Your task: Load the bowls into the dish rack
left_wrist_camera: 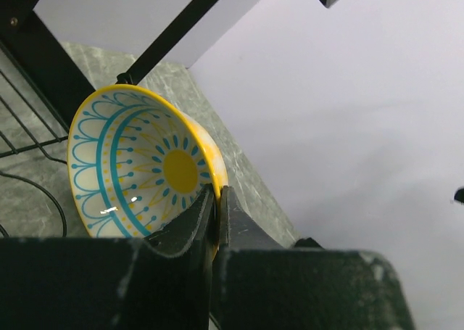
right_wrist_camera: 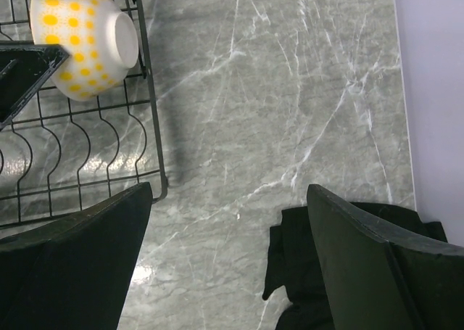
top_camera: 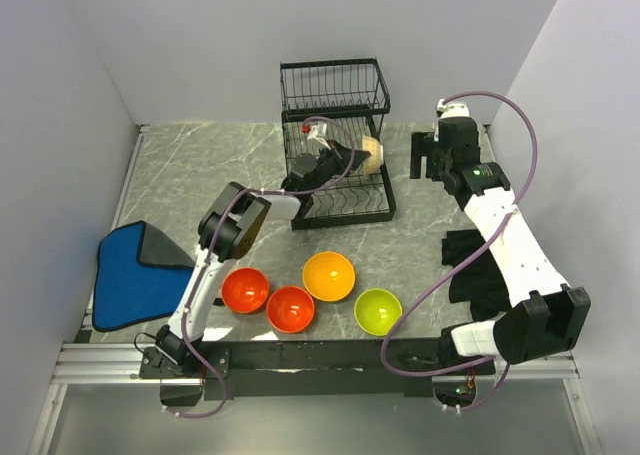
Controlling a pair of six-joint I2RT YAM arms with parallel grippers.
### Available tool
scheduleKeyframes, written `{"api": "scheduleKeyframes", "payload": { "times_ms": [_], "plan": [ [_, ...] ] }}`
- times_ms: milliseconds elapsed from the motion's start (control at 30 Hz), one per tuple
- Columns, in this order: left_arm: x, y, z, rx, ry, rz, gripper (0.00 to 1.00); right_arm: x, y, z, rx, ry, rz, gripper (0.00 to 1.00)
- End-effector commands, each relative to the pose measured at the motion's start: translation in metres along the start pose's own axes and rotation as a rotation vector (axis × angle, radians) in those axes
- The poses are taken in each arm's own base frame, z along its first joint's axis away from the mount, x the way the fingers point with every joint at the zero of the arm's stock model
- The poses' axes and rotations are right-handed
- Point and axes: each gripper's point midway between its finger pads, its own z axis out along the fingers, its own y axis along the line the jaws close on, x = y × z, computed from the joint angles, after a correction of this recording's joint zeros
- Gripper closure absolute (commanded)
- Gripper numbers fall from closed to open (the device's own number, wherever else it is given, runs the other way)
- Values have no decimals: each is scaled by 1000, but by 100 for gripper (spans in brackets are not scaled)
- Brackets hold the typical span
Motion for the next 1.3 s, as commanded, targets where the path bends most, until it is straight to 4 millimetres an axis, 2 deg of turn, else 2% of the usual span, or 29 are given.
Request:
{"api": "scheduleKeyframes", "payload": {
  "times_ms": [0,233,467,533,767,900,1067,1133,1200,1267],
  "plan": [
    [38,49,-16,-273,91,-60,99,-23,1,-6,1,-75,23,5],
    [42,66,-23,-336,100,-80,99,-20,3,-7,-1,-75,17,5],
    [45,64,-31,-315,126,-93,99,-23,6,-6,-2,-77,0,4],
    [45,71,-35,-346,122,-98,99,-24,8,-5,-4,-79,-4,4],
    [47,77,-30,-367,131,-103,99,-27,19,-1,-23,-82,-14,4],
    [48,80,-26,-387,155,-101,94,-30,25,0,-32,-88,-24,4],
    [51,89,-30,-430,185,-103,91,-27,26,0,-33,-85,-22,4],
    [51,88,-30,-426,195,-90,86,-27,26,-1,-34,-87,-24,4],
    [51,89,-32,-431,198,-81,75,-26,27,-1,-34,-87,-25,4],
    [52,84,-32,-409,205,-69,68,-25,27,-2,-34,-89,-24,4]
  ]
}}
